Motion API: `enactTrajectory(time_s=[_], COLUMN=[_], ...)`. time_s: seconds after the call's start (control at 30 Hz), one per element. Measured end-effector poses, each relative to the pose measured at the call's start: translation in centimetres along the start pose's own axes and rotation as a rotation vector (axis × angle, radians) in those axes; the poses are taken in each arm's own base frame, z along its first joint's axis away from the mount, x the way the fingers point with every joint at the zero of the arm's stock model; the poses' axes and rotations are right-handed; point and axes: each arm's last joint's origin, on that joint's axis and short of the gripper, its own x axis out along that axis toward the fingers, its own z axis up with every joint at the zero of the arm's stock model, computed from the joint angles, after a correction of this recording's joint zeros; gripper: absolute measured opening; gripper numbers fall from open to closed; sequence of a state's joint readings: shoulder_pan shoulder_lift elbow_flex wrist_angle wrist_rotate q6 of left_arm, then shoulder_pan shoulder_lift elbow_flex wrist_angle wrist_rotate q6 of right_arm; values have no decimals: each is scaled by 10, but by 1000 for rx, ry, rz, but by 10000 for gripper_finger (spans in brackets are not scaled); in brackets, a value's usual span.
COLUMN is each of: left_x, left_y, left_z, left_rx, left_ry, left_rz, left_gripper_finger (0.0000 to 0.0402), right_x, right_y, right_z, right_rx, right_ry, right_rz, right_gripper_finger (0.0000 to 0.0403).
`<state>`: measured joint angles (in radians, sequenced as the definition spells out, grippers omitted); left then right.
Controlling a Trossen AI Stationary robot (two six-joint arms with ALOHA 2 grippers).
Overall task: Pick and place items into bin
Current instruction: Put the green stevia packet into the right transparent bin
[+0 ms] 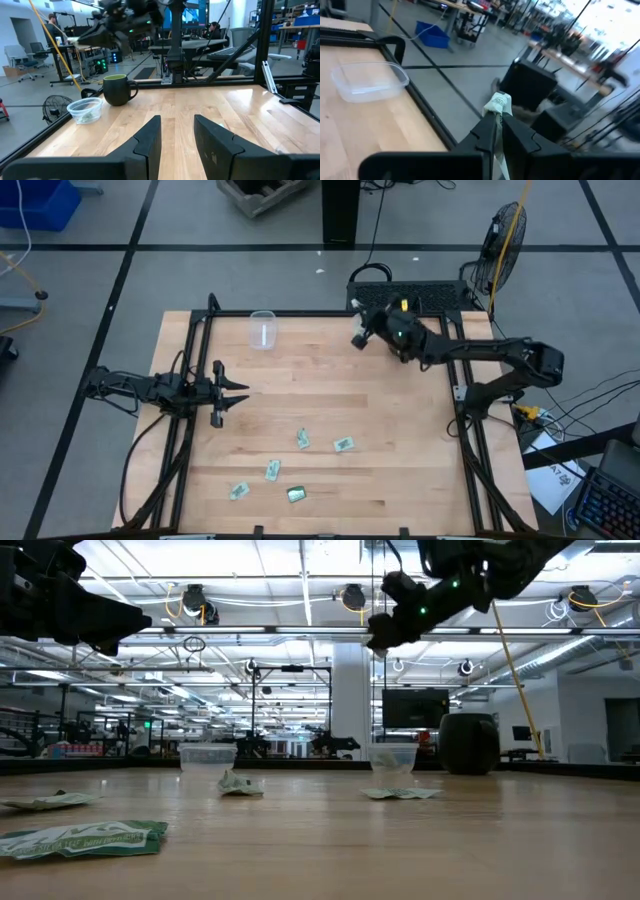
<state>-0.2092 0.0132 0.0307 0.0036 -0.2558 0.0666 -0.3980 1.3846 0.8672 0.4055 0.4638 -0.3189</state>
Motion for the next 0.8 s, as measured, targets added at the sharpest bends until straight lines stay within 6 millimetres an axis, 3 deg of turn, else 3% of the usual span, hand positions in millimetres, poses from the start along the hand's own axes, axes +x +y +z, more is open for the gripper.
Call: enactTrajectory(time_s=[0.27,0.5,0.8], left_x=[0,0,0], left_y=[0,0,0], left_z=[0,0,0], left_rx=[0,0,0], left_ry=[-1,-1,-1], left_rz=[0,0,0], left_gripper_finger=[122,122,122], right_x=[27,49,60], right_y=[-33,-24,-19], right_z=[-39,-74,-103], right_rx=[197,228,334], right_ry=[118,254,392], right_rz=[8,49,29], right_gripper_finger=[18,18,18])
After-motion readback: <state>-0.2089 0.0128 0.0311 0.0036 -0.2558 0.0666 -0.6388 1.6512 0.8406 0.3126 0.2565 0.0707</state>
